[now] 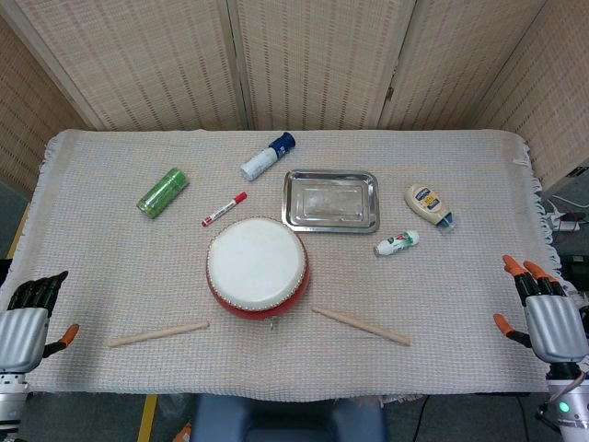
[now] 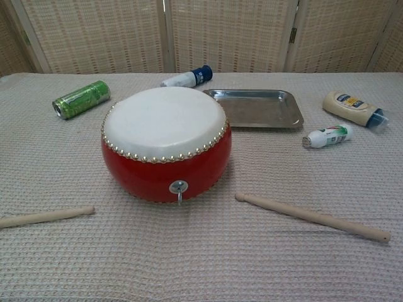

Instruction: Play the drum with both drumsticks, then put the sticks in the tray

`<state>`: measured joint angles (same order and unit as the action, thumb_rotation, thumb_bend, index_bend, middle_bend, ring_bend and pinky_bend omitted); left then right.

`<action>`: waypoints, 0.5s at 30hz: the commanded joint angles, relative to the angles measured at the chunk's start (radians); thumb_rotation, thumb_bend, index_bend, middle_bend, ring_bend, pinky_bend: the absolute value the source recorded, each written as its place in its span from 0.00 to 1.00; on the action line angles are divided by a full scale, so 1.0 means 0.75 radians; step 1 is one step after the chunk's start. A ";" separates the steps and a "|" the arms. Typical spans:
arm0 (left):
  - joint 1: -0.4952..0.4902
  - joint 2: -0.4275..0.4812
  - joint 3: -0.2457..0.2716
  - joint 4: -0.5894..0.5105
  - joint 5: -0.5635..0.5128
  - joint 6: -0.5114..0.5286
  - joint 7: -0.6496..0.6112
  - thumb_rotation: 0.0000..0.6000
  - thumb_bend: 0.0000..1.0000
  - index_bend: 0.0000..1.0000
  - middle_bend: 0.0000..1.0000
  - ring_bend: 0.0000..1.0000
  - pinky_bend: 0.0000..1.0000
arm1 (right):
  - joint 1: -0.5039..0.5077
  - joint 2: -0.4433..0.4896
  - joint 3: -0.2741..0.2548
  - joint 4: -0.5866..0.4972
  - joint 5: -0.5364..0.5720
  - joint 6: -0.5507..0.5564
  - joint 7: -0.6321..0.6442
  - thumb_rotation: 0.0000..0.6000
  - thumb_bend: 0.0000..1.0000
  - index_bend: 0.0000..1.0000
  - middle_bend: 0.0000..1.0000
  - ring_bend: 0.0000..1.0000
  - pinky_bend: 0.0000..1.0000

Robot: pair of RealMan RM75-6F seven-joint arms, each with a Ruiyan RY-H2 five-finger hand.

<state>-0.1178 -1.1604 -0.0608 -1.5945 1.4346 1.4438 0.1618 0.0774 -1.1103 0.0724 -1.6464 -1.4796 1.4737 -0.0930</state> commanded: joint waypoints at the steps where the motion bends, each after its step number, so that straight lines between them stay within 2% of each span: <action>1: -0.004 -0.011 -0.004 0.013 0.007 0.006 -0.004 1.00 0.28 0.09 0.14 0.12 0.12 | 0.002 -0.002 0.005 0.001 0.004 0.001 0.001 1.00 0.16 0.07 0.21 0.09 0.23; 15: -0.010 -0.046 0.006 0.048 0.081 0.048 -0.049 1.00 0.28 0.13 0.19 0.18 0.13 | -0.024 0.001 0.025 0.008 -0.024 0.092 0.025 1.00 0.16 0.08 0.21 0.09 0.23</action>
<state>-0.1226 -1.1936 -0.0602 -1.5562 1.4885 1.4831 0.1329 0.0612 -1.1113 0.0905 -1.6400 -1.4961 1.5406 -0.0765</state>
